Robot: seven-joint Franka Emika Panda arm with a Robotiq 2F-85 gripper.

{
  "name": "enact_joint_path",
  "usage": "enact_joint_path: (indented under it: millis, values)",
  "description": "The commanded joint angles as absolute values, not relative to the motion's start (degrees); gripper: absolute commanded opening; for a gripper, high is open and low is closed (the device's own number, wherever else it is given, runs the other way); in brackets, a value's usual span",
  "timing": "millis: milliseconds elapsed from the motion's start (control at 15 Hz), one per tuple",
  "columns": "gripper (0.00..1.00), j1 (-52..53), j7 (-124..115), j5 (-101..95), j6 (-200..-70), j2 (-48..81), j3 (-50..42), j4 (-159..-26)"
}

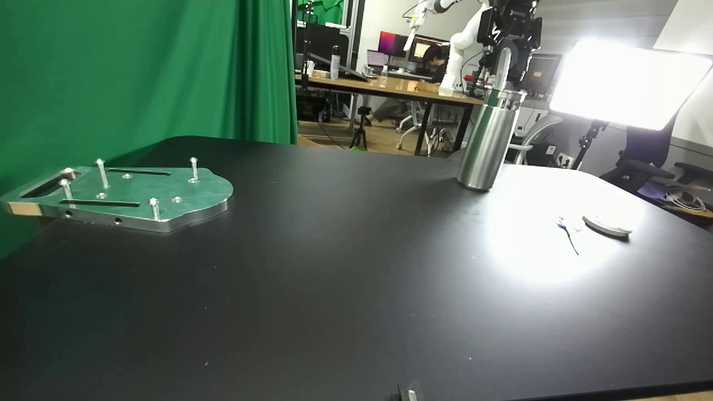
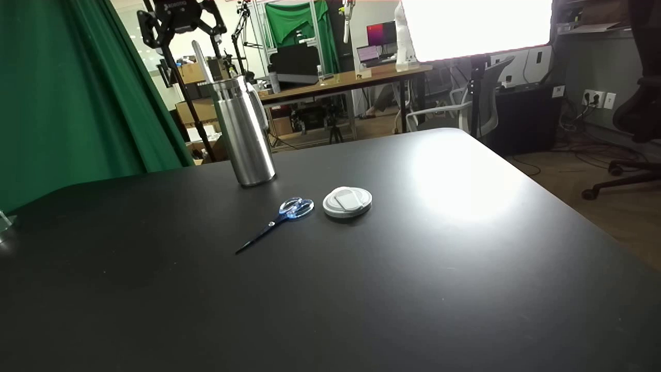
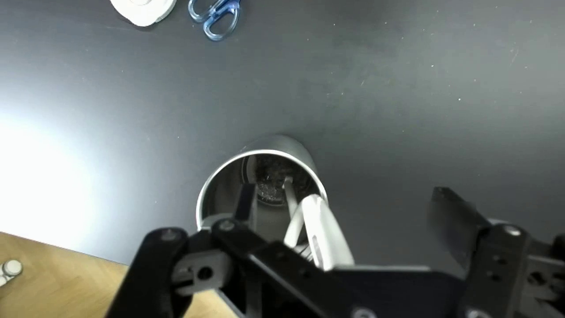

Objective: Move the brush inside the flask up and down

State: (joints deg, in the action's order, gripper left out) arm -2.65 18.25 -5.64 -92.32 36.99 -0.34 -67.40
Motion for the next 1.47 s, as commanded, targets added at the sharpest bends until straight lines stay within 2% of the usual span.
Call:
enact_joint_path:
  millis: [0,667,800,933,1400]
  values:
    - [0.74,-2.6,16.01,-5.57,-89.78,40.0,-0.32,-61.68]
    - [0.05,-3.01,19.17,-6.38,-88.73,41.32,-0.12,-60.58]
    - [0.0,-3.11,20.16,-6.9,-88.87,41.12,-0.2,-60.59]
    - [0.04,-3.26,21.68,-7.49,-88.47,40.82,-0.21,-60.47]
    - [0.04,-4.47,28.66,-8.57,-85.82,39.51,0.11,-58.37]
